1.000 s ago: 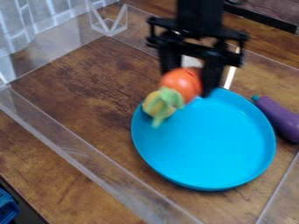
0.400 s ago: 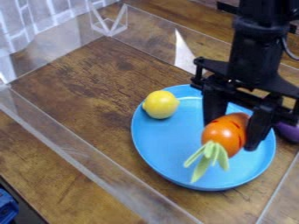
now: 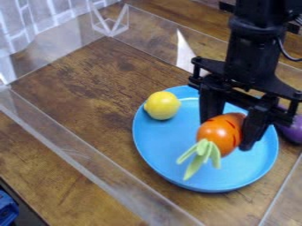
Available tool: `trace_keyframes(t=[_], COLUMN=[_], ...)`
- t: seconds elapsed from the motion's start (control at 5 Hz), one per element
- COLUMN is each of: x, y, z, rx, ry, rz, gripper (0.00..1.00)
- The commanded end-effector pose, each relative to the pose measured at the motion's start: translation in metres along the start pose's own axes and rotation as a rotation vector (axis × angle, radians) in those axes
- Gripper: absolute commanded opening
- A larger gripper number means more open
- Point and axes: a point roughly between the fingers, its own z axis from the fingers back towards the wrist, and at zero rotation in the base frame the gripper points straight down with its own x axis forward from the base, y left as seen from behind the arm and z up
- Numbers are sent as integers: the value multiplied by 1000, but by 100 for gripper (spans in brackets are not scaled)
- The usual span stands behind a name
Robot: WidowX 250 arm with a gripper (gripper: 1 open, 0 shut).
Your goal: Put the carrot on the blue tray
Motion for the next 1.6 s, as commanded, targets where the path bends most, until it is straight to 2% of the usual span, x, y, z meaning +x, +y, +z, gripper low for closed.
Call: trace_keyframes(t=[0.0,0.4,1.0,1.2,1.4], x=[3,3,6,7,11], y=[8,13,24,24,20], z=[11,-1,-8,-9,-9], rx=[-11,-11,-2,-1,-1], ry=[-39,-21,-4,-3,-7], rz=[14,19,19,14,7], gripper=[0,0,0,100,100])
